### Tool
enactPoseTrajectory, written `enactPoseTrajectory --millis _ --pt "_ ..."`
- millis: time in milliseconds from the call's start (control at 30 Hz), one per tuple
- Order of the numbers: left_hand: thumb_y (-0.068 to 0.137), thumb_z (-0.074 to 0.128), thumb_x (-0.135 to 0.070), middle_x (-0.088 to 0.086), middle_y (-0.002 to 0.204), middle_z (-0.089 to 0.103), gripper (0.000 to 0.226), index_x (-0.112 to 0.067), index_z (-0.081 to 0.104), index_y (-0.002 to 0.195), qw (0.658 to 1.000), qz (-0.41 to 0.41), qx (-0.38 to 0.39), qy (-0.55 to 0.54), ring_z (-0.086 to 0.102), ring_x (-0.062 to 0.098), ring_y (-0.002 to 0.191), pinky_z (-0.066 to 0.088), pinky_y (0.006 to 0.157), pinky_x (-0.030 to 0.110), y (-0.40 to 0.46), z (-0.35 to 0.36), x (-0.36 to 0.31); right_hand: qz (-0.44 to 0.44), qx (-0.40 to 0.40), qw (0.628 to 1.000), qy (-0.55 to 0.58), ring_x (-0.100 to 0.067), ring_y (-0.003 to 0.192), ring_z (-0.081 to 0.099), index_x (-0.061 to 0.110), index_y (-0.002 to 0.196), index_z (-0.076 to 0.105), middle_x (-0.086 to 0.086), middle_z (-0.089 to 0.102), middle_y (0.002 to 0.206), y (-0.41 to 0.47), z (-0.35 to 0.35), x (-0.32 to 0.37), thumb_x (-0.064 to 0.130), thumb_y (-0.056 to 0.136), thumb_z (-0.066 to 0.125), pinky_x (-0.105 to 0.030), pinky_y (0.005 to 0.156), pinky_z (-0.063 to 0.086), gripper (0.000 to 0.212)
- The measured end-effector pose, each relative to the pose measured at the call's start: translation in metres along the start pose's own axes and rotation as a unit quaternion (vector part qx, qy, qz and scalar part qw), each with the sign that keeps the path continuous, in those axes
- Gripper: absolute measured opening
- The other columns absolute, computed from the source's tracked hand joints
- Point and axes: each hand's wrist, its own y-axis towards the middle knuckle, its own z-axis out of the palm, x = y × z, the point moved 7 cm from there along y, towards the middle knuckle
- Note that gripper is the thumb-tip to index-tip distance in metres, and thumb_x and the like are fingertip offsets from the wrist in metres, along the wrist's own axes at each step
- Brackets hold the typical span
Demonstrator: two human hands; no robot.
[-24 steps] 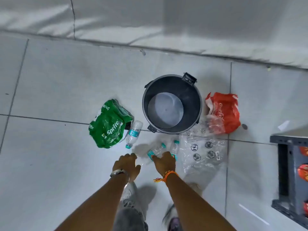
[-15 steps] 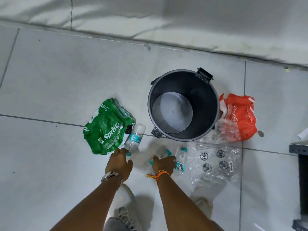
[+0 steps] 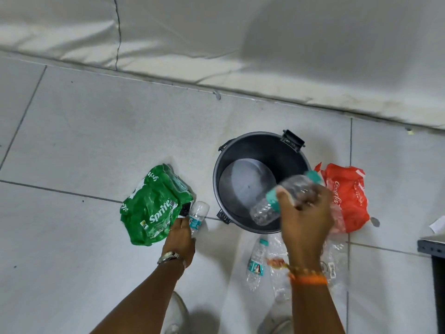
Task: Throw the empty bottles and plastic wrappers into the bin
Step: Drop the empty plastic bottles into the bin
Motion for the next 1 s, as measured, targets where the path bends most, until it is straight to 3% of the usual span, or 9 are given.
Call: enactPoseTrajectory --millis 100,200,367,567,633,733,867,933,1000 --pt "0.088 0.062 -0.005 0.017 0.143 0.045 0.066 -0.006 0.036 0.148 1.000 -0.012 -0.008 0.004 0.048 0.037 0.131 0.043 0.109 0.042 0.010 0.009 -0.006 -0.060 0.073 0.981 -0.169 -0.028 0.099 0.068 0.018 0.117 0.055 -0.006 0.067 0.111 0.037 0.048 -0.001 0.033 0.071 0.083 -0.041 0.087 0.058 0.056" --pt "0.088 0.057 0.000 0.019 0.138 0.049 0.058 -0.007 0.040 0.143 1.000 -0.022 -0.017 0.004 0.053 0.040 0.124 0.048 0.102 0.046 0.018 0.017 -0.008 -0.065 0.120 0.956 -0.258 -0.041 0.106 0.064 0.008 0.117 0.054 -0.018 0.065 0.115 0.058 0.087 -0.012 0.027 0.074 0.079 -0.043 0.086 0.055 0.052" --pt "0.087 0.066 -0.010 0.017 0.143 0.046 0.063 -0.007 0.038 0.143 1.000 -0.006 0.002 0.028 0.053 0.038 0.127 0.048 0.101 0.043 0.017 0.038 -0.011 -0.070 0.122 0.942 -0.304 -0.045 0.108 0.063 0.005 0.128 0.047 -0.023 0.063 0.119 0.072 0.095 -0.024 0.015 0.080 0.075 -0.046 0.087 0.056 0.056" --pt "0.089 0.064 -0.017 0.020 0.130 0.054 0.055 -0.002 0.044 0.138 0.998 0.013 -0.052 -0.034 0.055 0.039 0.120 0.048 0.098 0.045 -0.009 0.016 -0.021 -0.137 0.049 0.967 -0.210 -0.031 0.091 0.069 0.011 0.110 0.059 -0.012 0.071 0.102 0.053 0.055 -0.009 0.012 0.080 0.071 -0.042 0.079 0.060 0.032" --pt "0.088 0.064 -0.022 0.021 0.117 0.061 0.046 0.000 0.053 0.127 0.986 0.000 -0.116 -0.118 0.060 0.041 0.106 0.051 0.085 0.043 -0.032 -0.015 -0.023 -0.146 0.015 0.981 -0.130 -0.013 0.078 0.068 0.014 0.106 0.062 -0.003 0.070 0.095 0.041 0.027 -0.009 0.010 0.083 0.072 -0.026 0.070 0.061 0.025" --pt "0.084 0.058 -0.029 0.016 0.098 0.068 0.041 -0.001 0.060 0.114 0.941 0.006 -0.247 -0.232 0.062 0.028 0.079 0.046 0.061 0.022 -0.085 -0.082 -0.041 -0.141 -0.053 0.988 -0.044 0.004 0.073 0.061 0.012 0.102 0.065 0.002 0.066 0.086 0.020 -0.021 -0.023 0.005 0.086 0.071 -0.004 0.066 0.049 0.019" --pt "0.083 0.068 -0.029 -0.011 0.091 0.065 0.042 -0.012 0.059 0.120 0.885 0.050 -0.331 -0.323 0.064 -0.004 0.073 0.043 0.060 -0.001 -0.143 -0.164 -0.099 -0.059 -0.125 0.990 0.005 -0.012 0.072 0.064 0.008 0.094 0.064 -0.006 0.067 0.081 0.001 -0.065 -0.075 -0.004 0.081 0.071 -0.003 0.067 0.047 0.019" --pt "0.085 0.076 -0.028 -0.017 0.089 0.062 0.051 -0.013 0.055 0.129 0.894 0.069 -0.285 -0.337 0.064 -0.005 0.071 0.046 0.059 0.001 -0.133 -0.176 -0.130 -0.010 -0.116 0.993 0.000 -0.027 0.073 0.065 0.008 0.093 0.063 -0.010 0.067 0.081 -0.004 -0.070 -0.106 -0.006 0.081 0.070 -0.008 0.066 0.049 0.020" --pt "0.086 0.075 -0.032 -0.007 0.089 0.068 0.059 -0.011 0.050 0.135 0.935 0.090 -0.209 -0.273 0.065 0.005 0.070 0.048 0.057 0.006 -0.103 -0.173 -0.164 0.027 -0.085 0.996 -0.021 -0.027 0.073 0.065 0.007 0.094 0.063 -0.010 0.067 0.081 -0.009 -0.063 -0.131 -0.008 0.081 0.070 -0.008 0.065 0.049 0.021"
